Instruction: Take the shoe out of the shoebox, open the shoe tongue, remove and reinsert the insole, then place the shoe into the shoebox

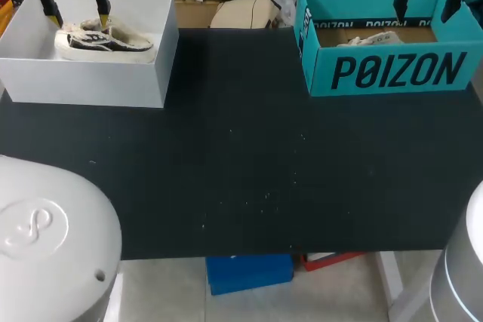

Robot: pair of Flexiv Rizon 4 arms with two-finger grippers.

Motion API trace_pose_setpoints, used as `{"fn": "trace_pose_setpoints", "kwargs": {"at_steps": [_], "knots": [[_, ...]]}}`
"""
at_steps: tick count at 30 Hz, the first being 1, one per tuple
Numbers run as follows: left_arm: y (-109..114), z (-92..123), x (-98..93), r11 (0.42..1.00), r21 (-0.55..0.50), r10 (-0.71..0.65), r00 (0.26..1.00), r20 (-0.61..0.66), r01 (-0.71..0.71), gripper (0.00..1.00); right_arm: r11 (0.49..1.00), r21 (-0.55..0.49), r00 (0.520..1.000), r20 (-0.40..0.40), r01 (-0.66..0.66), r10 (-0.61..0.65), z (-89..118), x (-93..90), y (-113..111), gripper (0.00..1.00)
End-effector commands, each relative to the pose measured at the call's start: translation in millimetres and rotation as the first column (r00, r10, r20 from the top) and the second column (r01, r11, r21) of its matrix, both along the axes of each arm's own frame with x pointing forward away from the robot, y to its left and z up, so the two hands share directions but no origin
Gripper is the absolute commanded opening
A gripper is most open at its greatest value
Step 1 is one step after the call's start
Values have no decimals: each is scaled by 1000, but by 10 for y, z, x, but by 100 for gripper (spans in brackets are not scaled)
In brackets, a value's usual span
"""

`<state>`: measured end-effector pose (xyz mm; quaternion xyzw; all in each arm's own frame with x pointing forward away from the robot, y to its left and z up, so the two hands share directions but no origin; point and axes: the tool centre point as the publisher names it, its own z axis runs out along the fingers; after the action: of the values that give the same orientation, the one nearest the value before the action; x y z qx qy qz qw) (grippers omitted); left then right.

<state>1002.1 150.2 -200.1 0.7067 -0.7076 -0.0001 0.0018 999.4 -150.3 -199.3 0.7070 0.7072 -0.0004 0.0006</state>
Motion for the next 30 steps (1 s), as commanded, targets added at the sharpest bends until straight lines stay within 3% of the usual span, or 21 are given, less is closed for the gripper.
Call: {"fn": "trace_pose_setpoints", "kwargs": {"at_steps": [1,27,30], "knots": [[0,0,0,1000,0,0,1000,0,0,100,1000,0,1000,0,0,0,0,0,0,100],[0,0,0,1000,0,0,1000,0,0,100,1000,0,1000,0,0,0,0,0,0,100],[12,36,1,975,-44,-214,974,72,218,100,1000,0,1000,0,0,0,0,0,0,100]]}}
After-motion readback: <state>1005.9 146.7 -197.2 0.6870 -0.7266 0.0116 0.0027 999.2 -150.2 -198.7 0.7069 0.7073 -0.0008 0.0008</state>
